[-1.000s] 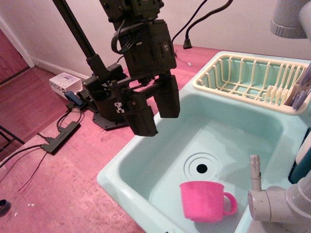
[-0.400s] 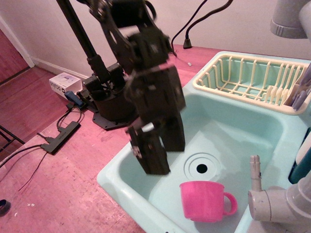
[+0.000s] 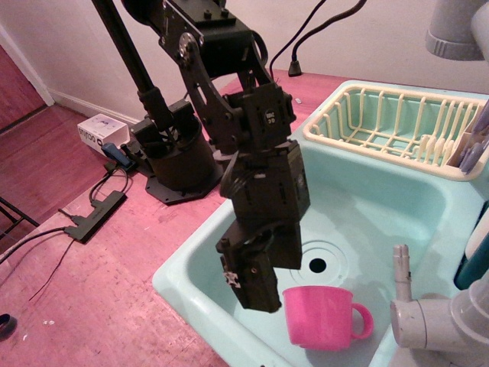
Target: Flip cup upright
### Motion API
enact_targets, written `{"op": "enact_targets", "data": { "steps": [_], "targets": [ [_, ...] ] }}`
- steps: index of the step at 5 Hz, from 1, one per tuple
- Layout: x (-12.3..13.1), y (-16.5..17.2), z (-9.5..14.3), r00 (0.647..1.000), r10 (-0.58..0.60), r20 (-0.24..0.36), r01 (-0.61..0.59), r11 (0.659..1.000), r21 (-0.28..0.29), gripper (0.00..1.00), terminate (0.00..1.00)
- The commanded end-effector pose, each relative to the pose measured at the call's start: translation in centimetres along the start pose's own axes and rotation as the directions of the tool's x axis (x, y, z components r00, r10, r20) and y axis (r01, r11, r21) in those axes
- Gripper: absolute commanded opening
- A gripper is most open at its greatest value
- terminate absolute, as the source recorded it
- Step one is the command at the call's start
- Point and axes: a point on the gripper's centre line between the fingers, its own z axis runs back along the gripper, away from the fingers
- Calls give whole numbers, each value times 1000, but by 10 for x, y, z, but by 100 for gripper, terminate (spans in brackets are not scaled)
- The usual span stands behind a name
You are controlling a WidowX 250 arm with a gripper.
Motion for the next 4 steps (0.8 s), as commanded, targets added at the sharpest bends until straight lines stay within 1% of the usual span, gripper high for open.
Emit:
{"op": "enact_targets", "data": {
  "steps": [1, 2, 3, 4],
  "targets": [
    [4, 3, 0, 1000, -3, 6, 3, 1000, 0, 100, 0],
    [8, 7, -8, 999, -27, -31, 26, 1000, -10, 100, 0],
    [8, 3, -18, 1000, -13, -28, 12, 1000, -22, 100, 0],
    [15, -2, -27, 999, -24, -38, 23, 999, -38, 100, 0]
  ]
}}
